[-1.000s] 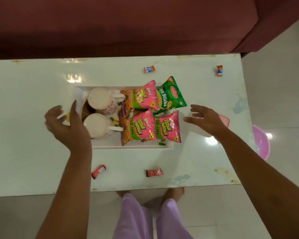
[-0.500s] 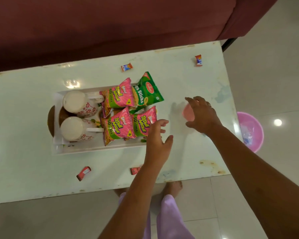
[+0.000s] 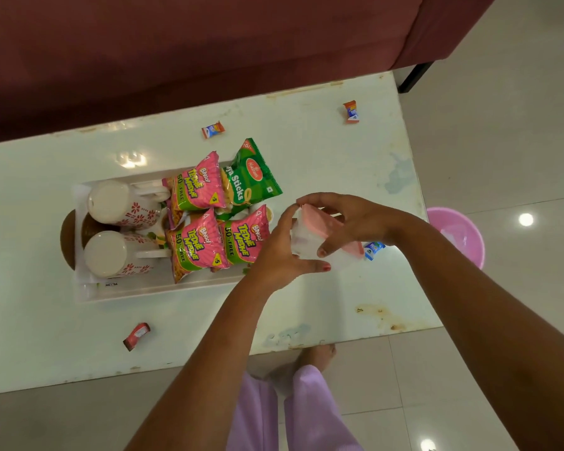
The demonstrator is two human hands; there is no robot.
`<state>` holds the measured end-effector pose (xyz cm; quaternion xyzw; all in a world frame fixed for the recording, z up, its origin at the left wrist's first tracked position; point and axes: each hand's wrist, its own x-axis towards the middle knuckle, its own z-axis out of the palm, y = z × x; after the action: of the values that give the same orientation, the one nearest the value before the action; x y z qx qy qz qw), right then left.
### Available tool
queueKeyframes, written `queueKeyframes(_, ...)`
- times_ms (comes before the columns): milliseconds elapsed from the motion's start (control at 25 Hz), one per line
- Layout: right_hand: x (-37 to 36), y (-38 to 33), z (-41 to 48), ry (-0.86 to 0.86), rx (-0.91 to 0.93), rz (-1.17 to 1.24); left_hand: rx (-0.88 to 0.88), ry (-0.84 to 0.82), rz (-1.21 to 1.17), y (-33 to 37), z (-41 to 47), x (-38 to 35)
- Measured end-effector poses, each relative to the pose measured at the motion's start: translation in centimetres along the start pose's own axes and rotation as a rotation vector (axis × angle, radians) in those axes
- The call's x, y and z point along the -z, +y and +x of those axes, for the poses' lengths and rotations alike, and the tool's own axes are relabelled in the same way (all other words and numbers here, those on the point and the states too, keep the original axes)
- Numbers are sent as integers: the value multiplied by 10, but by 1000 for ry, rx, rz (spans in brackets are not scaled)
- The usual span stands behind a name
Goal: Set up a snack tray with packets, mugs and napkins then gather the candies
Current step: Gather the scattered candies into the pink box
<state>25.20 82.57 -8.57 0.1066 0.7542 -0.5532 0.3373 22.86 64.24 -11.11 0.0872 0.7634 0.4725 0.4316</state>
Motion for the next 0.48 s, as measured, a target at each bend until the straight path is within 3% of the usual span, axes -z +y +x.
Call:
queueKeyframes(80, 3, 5, 2, -52, 12, 20, 5, 11, -11, -6, 4, -8)
queueKeyframes(160, 9, 14, 7, -29, 19, 216, 16, 35, -50, -15, 5, -15)
queueKeyframes(360, 32, 58, 19, 313, -81, 956, 74, 196, -93, -42, 4, -37)
queueKeyframes(480, 36, 91, 30, 499, -189, 783, 55, 276, 11, -56, 5, -56)
